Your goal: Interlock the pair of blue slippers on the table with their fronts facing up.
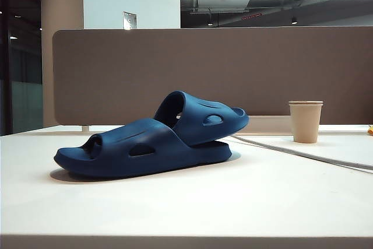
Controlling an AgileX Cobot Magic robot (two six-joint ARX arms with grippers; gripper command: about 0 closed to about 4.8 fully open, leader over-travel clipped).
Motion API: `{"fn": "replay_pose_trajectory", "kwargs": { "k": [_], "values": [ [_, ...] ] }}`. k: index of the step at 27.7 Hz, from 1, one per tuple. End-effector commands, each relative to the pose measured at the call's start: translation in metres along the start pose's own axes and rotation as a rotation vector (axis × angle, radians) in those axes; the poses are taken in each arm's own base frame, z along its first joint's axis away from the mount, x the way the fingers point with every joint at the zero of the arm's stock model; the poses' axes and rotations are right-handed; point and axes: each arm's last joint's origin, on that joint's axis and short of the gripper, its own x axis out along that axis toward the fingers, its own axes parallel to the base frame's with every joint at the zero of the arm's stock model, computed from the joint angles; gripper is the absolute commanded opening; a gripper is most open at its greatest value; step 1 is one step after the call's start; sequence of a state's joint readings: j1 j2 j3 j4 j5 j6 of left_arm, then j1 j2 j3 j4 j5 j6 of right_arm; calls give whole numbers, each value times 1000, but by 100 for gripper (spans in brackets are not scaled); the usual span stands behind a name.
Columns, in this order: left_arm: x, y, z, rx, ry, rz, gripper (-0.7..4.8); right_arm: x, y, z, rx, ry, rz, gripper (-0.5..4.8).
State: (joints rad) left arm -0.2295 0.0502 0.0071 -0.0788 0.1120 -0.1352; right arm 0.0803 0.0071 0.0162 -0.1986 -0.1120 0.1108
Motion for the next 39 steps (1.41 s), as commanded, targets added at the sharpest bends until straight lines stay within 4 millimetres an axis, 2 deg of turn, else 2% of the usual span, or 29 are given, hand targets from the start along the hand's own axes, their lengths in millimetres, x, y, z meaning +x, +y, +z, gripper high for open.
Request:
{"fn": "replay_pose_trajectory", "kwargs": {
  "k": [1, 19, 27, 39],
  "values": [
    [0, 0, 1, -6, -10, -6, -4, 0, 0, 1, -4, -8, -1, -1],
    [0, 0, 2, -6, -11, -3, -4, 0, 0, 1, -4, -8, -1, -1],
    [-5, 9, 6, -12, -63, 95, -4, 0, 0, 1, -4, -10, 0, -1],
    [-5, 11, 6, -14, -67, 119, -4, 0, 0, 1, -4, -11, 0, -1]
  ]
}}
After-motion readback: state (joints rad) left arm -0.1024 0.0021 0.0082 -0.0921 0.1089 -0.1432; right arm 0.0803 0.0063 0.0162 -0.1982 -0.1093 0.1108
